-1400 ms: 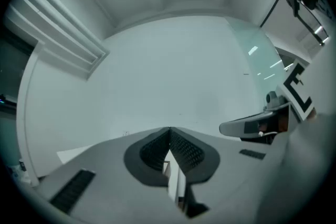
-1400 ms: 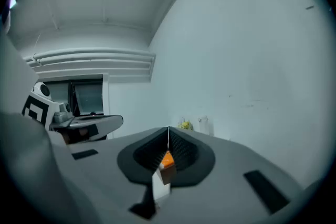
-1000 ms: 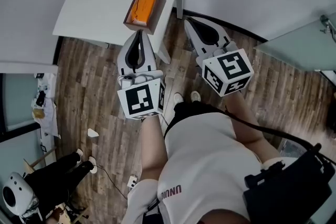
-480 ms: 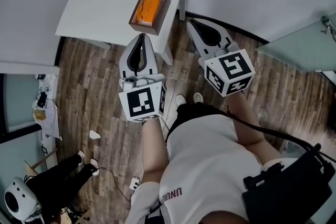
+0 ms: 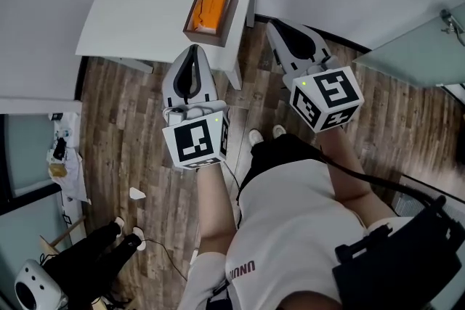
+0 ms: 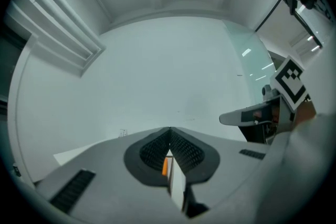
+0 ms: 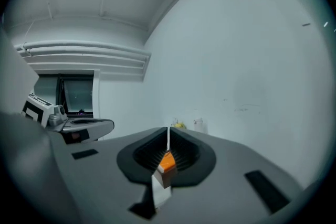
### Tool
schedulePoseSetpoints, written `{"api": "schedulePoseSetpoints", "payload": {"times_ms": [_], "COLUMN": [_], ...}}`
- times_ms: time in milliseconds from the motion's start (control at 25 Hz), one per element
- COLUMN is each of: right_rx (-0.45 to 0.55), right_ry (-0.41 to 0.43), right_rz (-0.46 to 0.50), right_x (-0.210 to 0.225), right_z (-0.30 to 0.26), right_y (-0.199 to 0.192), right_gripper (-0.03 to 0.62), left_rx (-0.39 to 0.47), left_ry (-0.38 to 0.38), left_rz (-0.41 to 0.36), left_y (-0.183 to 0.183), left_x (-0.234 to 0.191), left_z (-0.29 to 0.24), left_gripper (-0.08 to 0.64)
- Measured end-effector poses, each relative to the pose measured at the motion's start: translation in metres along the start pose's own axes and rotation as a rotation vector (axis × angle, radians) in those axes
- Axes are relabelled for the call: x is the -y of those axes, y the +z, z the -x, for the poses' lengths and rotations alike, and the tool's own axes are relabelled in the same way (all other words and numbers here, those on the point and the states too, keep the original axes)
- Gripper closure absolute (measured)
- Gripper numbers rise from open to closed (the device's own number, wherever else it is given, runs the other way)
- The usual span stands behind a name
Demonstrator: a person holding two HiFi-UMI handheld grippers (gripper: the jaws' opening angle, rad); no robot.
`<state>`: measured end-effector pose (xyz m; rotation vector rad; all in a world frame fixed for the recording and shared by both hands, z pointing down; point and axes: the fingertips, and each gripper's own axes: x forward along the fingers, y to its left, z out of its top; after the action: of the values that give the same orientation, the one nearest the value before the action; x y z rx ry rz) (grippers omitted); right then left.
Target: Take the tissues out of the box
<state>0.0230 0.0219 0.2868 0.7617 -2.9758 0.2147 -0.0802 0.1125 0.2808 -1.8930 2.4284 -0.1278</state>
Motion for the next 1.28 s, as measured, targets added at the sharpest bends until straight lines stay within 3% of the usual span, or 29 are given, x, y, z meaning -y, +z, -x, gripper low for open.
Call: {"api": "schedulePoseSetpoints", "payload": {"times_ms": [320,560,640,800,1280], "right_rx": [-0.027,0.063,0.051,0.005,-0.014], "right_ry": [-0.010,0.000,0.003,0.013,0.024], "right_rz": [-0.009,-0.037,-0.015,0.016,-0.012], "right_x": [-0.012,-0.009,-0.007,-0.003,0.033], "right_z": [-0.003,-0.015,-0.025,-0.048,-0.108], "right_y": [-0.011,0.005,0.006,0.000,-0.001], "right_gripper": [0.568,0.566,0.566,0.568,0.566], "left_rx": [-0.013,-0.006,0.000,-0.010,-0.045], "left_ry": [-0.030,-0.018,-0.006,0.015,0.027], "left_rz": [0.032,0.032,0.039,0.053,0.033], "left_y": [-0.011,-0.012,-0.009,-0.009,-0.018], "left_x": [-0.004,-0.016,-0.024,-0.036,-0.050], "left_z": [0.005,-0.001,-0.005,-0.019,-0.083], "left_gripper": [0.546,0.546,0.546,0.546,0.546]}}
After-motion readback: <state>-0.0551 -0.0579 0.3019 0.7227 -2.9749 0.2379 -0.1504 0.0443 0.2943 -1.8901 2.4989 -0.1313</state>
